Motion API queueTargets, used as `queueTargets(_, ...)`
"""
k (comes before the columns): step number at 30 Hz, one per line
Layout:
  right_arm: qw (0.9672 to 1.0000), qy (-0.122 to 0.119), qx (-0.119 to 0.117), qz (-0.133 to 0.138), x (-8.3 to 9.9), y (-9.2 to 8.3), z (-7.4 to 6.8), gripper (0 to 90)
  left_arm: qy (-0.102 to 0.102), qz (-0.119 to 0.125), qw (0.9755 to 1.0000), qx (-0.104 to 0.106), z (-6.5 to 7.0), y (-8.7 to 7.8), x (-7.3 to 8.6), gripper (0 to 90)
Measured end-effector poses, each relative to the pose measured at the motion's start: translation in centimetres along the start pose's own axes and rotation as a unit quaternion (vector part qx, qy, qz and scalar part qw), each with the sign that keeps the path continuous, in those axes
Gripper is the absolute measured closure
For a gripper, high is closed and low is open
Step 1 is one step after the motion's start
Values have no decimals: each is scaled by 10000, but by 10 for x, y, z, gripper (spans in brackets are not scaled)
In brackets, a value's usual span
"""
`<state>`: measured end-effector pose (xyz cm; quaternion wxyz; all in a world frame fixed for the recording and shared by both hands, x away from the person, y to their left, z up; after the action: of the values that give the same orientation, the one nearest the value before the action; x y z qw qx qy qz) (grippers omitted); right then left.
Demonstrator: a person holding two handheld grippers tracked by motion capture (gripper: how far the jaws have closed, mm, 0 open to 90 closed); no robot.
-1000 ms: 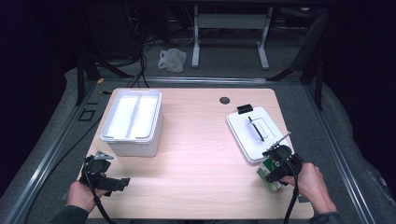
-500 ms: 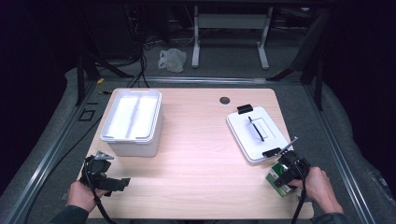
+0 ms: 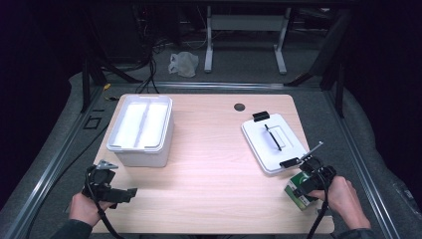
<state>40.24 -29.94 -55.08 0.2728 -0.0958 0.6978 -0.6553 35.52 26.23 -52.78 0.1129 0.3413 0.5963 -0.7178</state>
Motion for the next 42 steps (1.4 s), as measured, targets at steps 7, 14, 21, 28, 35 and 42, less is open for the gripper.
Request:
queueTargets(7, 9991, -107, 301, 281, -15, -30, -11, 0, -14, 235, 9997, -49, -2, -25, -24, 4)
queueTargets(14, 9974, -258, 321, 599, -29, -48, -25, 0, 41, 268, 9996, -61, -5, -33, -59, 9)
queueTargets(21, 9948, -604, 284, 763, -39, -54, -53, 0, 92, -2, 10000, 24, -11, -21, -108, 0)
queueTargets(28, 9925, -952, 9, 766, -46, -42, -83, 0, -24, -407, 9992, -60, -22, 4, -149, 36)
queueTargets(35, 9893, -1302, 10, 652, -49, -21, -104, 1, -250, -925, 9952, -222, -32, 40, -179, 116)
queueTargets(42, 9889, -1389, -11, 535, -48, -10, -109, 13, -543, -1254, 9896, -440, -44, 66, -190, 278)
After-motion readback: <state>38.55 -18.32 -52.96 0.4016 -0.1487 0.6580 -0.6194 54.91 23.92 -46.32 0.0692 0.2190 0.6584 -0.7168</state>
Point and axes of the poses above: each handheld gripper's, and its own axes: y roughly forward along the jaws, x roughly out of its underside, z roughly to its right, the point moved 7 cm from there along y, roughly forward along the jaws, and after that the axes turned 6 degrees about z, right-handed, at the moved point
